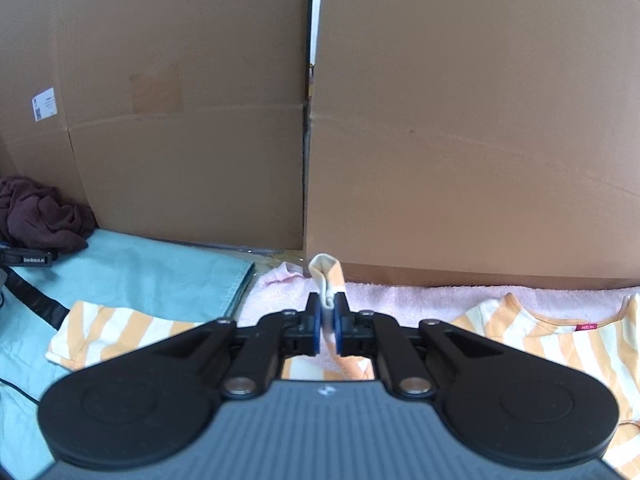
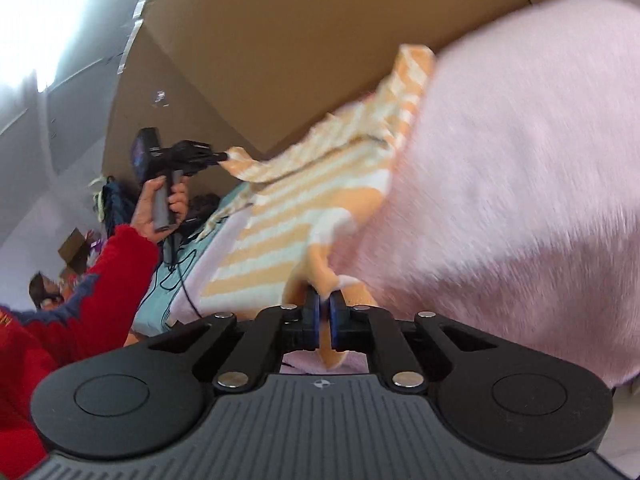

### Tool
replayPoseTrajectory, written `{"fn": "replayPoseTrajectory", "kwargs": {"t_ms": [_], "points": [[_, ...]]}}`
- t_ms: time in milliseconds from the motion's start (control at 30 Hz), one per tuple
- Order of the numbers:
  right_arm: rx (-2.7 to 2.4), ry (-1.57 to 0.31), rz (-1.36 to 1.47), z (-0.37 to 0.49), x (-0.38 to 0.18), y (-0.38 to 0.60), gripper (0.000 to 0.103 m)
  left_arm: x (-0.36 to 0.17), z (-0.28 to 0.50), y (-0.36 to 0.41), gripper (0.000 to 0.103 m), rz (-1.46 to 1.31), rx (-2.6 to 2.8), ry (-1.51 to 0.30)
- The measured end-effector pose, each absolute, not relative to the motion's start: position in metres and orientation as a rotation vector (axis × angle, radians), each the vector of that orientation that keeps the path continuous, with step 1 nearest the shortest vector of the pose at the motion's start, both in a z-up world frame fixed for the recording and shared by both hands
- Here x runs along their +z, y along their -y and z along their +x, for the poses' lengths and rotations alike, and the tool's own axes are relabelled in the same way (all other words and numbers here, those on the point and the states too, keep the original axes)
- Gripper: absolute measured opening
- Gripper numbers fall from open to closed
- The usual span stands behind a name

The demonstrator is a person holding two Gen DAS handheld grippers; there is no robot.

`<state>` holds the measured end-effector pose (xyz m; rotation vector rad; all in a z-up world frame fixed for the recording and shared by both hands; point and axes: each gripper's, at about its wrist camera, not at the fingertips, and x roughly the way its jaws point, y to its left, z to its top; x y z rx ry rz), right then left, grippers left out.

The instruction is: Fold clothes

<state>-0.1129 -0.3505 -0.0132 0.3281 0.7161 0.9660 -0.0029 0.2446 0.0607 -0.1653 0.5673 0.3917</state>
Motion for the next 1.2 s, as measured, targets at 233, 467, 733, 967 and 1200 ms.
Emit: {"fn": "replayPoseTrajectory", "kwargs": {"t_ms": [233,467,733,967,1200], "points": [[1.109,-0.835,-0.133,-0.151,-0.013,0.301,0.038,0.057,0.003,-0.252,0.006,-0.192,0.417,-0.582],[0.799,-0.894,0.534,-0.1,-0.055,0.374,0.038,0.066,-0.002,-0.26,0.006,-0.193,0.42,-0.559],[0.898,-0.854,0.505,-0.1,-0.054,0.357,0.008,0.07,0.002,-0.246,0.006,-0.165,0.398,-0.565],[0.937,-0.85,0.001,-0.132,-0.031,0.309,0.037,0.065,0.011,-0.253,0.006,-0.173,0.421,-0.577],[0.904,-0.827,-0.12,-0.131,-0.025,0.292,0.03,0.064,0.004,-0.256,0.007,-0.146,0.412,-0.574]]}}
